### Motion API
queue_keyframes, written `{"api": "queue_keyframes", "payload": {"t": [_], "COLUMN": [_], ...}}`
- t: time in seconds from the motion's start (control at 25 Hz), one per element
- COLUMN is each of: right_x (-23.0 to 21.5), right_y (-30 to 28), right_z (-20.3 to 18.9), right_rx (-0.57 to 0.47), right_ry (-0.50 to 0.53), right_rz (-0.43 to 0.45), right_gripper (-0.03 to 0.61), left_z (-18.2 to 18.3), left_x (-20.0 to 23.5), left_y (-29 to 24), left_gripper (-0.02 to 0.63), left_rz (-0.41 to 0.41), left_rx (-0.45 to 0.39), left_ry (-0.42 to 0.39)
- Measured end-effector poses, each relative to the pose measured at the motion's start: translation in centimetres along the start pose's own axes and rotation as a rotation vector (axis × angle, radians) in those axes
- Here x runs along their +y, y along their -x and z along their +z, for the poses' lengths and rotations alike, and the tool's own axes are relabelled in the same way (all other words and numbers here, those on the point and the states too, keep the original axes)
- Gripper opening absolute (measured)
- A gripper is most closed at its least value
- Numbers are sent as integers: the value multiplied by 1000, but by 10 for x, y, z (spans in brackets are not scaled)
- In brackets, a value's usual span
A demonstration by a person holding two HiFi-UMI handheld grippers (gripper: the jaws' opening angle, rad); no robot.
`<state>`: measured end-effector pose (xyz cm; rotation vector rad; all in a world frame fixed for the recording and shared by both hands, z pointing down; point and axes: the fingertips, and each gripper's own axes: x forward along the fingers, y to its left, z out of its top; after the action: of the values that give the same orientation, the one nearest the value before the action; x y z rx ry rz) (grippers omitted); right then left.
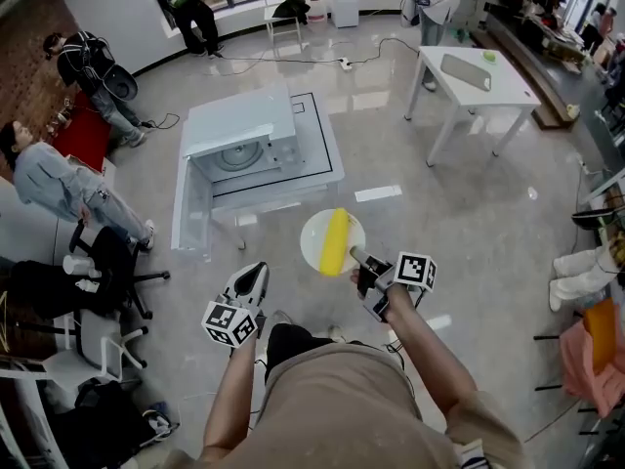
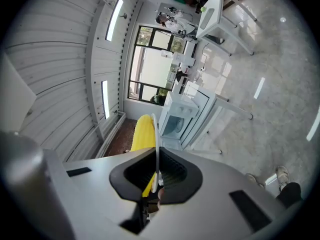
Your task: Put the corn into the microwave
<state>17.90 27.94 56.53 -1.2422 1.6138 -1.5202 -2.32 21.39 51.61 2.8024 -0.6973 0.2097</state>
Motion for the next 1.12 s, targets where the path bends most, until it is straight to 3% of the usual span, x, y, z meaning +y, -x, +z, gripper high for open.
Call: {"api": "queue_keyframes", "payload": {"t": [0.56, 1.12], "right_x": [20, 38], "right_y": [-132, -280], "right_z": [1, 3], "right_rx": [54, 31], "right_ry": [-15, -32], "right_rz": [-34, -50], "right_gripper": [17, 17], "left_z": [24, 53], "left_x": [129, 243], "left_y": [-3, -41], "left_gripper": [5, 5], "left_rz": [30, -87], "left_rx": [-13, 20], "left_ry": [63, 57]}}
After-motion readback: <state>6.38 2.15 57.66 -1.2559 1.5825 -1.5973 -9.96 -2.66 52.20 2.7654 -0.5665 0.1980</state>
